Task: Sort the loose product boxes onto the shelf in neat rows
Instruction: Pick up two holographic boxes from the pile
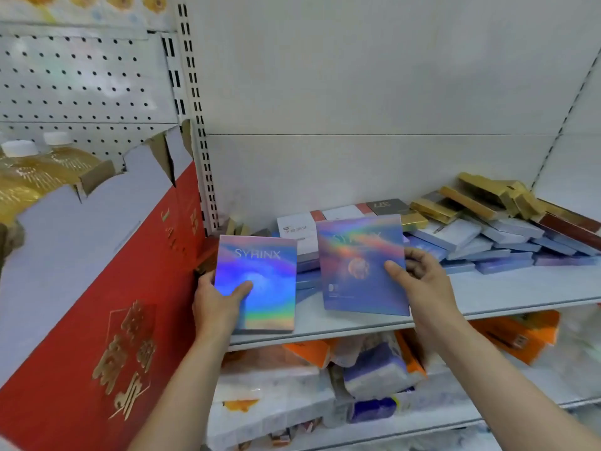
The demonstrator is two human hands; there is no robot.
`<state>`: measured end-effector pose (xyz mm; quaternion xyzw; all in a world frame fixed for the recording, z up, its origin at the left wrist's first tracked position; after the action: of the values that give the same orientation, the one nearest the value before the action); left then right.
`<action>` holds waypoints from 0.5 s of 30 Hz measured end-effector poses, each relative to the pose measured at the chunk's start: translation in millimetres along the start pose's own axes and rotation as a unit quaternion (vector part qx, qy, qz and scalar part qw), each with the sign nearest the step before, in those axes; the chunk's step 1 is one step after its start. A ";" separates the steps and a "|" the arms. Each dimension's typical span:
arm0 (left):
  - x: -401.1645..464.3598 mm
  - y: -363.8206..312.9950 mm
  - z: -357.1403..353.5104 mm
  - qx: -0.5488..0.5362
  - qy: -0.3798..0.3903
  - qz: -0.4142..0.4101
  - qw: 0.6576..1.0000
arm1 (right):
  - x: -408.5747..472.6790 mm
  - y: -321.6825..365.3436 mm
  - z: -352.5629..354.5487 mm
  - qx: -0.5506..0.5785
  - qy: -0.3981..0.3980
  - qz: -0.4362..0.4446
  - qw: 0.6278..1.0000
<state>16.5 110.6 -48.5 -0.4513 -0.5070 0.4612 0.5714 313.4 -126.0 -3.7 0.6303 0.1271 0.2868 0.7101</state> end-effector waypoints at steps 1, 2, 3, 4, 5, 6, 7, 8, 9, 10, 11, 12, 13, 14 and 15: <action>-2.7 -1.2 1.0 -0.035 -0.008 0.007 0.999 | 0.2 2.3 5.3 0.006 -0.005 0.004 1.000; -6.3 -4.1 0.0 -0.073 -0.008 0.008 0.997 | 1.0 4.7 11.3 0.013 -0.011 0.009 1.000; -10.5 -7.9 -2.7 -0.108 -0.002 0.005 0.994 | 2.6 7.3 18.1 0.021 -0.018 0.018 0.999; -15.3 -12.8 -6.7 -0.140 0.005 0.000 0.990 | 4.5 9.9 25.6 0.028 -0.025 0.027 0.999; -19.7 -17.7 -11.6 -0.165 0.010 -0.004 0.986 | 7.0 11.4 34.6 0.036 -0.032 0.032 0.998; -24.4 -22.8 -17.9 -0.190 0.011 -0.008 0.982 | 10.5 12.5 44.4 0.042 -0.039 0.036 0.998; -29.6 -28.2 -25.7 -0.213 0.015 -0.011 0.977 | 14.5 13.3 55.5 0.048 -0.045 0.040 0.997; -36.0 -34.5 -35.2 -0.238 0.022 -0.015 0.971 | 18.6 13.5 67.4 0.051 -0.050 0.042 0.997; -43.4 -41.9 -46.3 -0.262 0.033 -0.018 0.964 | 22.6 13.1 80.6 0.058 -0.054 0.044 0.996; -51.6 -50.2 -58.8 -0.287 0.044 -0.022 0.957 | 25.7 13.1 94.7 0.065 -0.057 0.045 0.995; -60.6 -58.9 -72.7 -0.305 0.055 -0.027 0.950 | 28.4 14.2 109.9 0.071 -0.057 0.049 0.995; -70.8 -67.4 -89.2 -0.320 0.066 -0.029 0.945 | 32.3 13.5 126.8 0.071 -0.058 0.050 0.995; -81.4 -74.8 -107.9 -0.330 0.079 -0.027 0.940 | 37.4 10.3 144.9 0.067 -0.059 0.046 0.995; -92.7 -81.8 -127.5 -0.341 0.090 -0.024 0.935 | 43.1 6.4 164.9 0.066 -0.062 0.050 0.995; -104.2 -89.0 -148.1 -0.348 0.101 -0.021 0.932 | 49.4 1.8 187.5 0.066 -0.069 0.058 0.994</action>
<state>163.8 -14.0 10.4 -0.6549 -0.5850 0.1960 0.4364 454.3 -252.1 39.5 0.7000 0.0601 0.2744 0.6565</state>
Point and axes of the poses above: each hand's wrist, its own x-axis towards the middle knuckle, its own z-axis out of the back of the hand, y = z × x, the point moved 8 cm from there along x, towards the middle knuckle, and after that the axes turned 14 degrees about -x, right-handed, at the moved point
